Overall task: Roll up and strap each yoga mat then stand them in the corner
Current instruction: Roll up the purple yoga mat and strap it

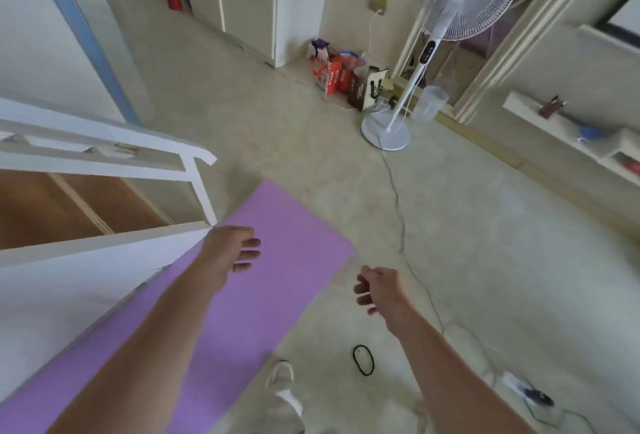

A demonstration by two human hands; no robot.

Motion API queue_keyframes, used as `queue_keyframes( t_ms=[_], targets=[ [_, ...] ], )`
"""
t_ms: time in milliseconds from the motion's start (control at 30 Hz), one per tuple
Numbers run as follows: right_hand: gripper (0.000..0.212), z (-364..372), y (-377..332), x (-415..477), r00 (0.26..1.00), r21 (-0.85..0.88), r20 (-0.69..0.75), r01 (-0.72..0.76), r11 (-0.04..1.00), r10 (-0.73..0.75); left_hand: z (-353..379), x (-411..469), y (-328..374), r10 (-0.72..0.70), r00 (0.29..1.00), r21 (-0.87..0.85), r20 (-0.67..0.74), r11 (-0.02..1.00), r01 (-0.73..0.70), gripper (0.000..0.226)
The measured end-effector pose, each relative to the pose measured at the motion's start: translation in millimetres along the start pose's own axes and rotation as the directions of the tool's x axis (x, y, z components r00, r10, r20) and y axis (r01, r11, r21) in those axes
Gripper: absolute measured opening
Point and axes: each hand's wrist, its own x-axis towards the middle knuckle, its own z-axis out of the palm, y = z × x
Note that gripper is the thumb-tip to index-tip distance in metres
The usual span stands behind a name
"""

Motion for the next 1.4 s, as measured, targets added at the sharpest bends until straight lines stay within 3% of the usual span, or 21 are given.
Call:
queue_keyframes(
  t_ms=[300, 600, 800, 933, 1167, 1300, 1400],
  targets=[
    [0.018, -50, -32, 154, 0.986, -0.103, 0.079, -0.14, 0.985, 0.149, 113, 92, 41, -0.143, 0.988, 0.079, -0.057, 0.986, 0.148, 0.013],
    [0.026, 4, -3, 471, 0.94, -0.35, 0.22, -0.173, 0.921, 0.26, 258, 332, 8, -0.259, 0.94, 0.088, -0.224, 0.955, 0.284, 0.014],
    [0.02, 76, 73, 684, 0.937, -0.555, 0.286, -0.008, 0.832, 0.199, 307, 538, -91, -0.304, 0.915, 0.171, -0.264, 0.919, 0.355, 0.008],
    [0.051, 129, 121, 789, 0.92, -0.706, 0.346, 0.125, 0.697, 0.185, 314, 636, -157, -0.307, 0.911, 0.216, -0.276, 0.904, 0.37, 0.011],
    [0.091, 205, 178, 873, 0.895, -0.783, 0.424, 0.286, 0.552, 0.138, 300, 698, -219, -0.356, 0.886, 0.176, -0.297, 0.892, 0.417, 0.015],
    [0.09, 207, 184, 878, 0.928, -0.823, 0.352, 0.246, 0.512, 0.12, 282, 690, -223, -0.374, 0.874, 0.148, -0.311, 0.889, 0.434, 0.014],
    [0.073, 204, 169, 841, 0.931, -0.842, 0.363, 0.309, 0.443, 0.04, 267, 670, -213, -0.315, 0.888, 0.203, -0.335, 0.896, 0.395, 0.01]
  ],
)
